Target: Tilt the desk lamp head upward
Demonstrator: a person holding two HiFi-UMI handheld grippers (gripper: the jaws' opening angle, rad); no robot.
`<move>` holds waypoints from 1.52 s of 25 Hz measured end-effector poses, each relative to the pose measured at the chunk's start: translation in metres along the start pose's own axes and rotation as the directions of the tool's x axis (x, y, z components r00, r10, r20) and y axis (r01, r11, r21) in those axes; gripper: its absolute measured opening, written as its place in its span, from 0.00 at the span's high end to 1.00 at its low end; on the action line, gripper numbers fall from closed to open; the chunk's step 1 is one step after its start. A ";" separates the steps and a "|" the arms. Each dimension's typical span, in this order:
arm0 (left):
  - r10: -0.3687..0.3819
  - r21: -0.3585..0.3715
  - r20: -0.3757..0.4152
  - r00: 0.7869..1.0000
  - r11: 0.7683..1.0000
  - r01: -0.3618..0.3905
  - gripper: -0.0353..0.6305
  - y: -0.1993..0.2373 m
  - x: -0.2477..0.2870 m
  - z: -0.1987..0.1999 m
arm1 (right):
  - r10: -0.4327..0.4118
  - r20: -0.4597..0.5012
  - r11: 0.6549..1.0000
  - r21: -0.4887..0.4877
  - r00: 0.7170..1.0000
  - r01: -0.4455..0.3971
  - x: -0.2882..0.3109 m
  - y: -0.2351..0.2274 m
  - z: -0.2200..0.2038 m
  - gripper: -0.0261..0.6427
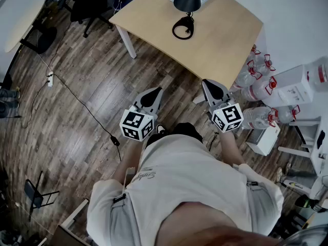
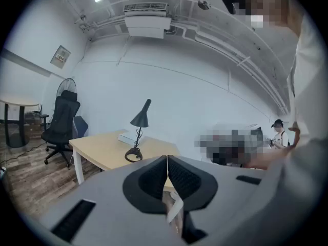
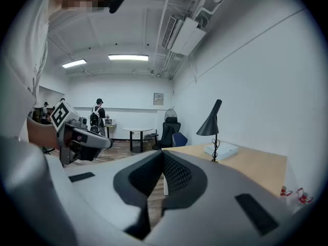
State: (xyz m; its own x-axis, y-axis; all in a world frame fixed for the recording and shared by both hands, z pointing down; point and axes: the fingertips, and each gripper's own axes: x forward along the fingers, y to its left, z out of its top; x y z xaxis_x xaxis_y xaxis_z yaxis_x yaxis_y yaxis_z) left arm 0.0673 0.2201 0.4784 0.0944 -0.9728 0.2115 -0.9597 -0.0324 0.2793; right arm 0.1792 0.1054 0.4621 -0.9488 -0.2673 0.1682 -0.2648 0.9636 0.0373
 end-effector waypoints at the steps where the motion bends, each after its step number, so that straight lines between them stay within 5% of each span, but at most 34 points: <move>1: 0.001 0.001 -0.002 1.000 1.000 -0.001 0.92 0.003 0.000 -0.001 | -0.001 0.005 1.000 -0.005 1.000 0.001 0.003 0.000 0.002 0.97; 9: 0.006 -0.006 0.000 1.000 1.000 -0.006 0.92 0.012 0.003 0.000 | -0.016 0.013 0.998 -0.058 1.000 0.017 0.011 0.000 0.012 0.97; 22: -0.021 -0.012 -0.077 0.997 1.000 0.020 0.92 0.025 0.034 -0.010 | -0.018 -0.054 0.999 0.028 0.998 0.020 0.028 -0.012 -0.028 0.97; 38: -0.031 0.056 -0.171 0.985 0.998 0.041 0.92 0.122 0.131 0.049 | 0.002 0.002 0.994 0.112 1.000 -0.003 0.179 -0.088 -0.027 0.97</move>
State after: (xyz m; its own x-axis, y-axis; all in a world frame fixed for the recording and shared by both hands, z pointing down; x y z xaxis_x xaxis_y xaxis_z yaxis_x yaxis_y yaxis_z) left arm -0.0502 0.0777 0.4945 0.1680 -0.9178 0.3599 -0.9682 -0.0850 0.2351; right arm 0.0371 -0.0268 0.5156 -0.9499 -0.2649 0.1661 -0.2798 0.9573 -0.0732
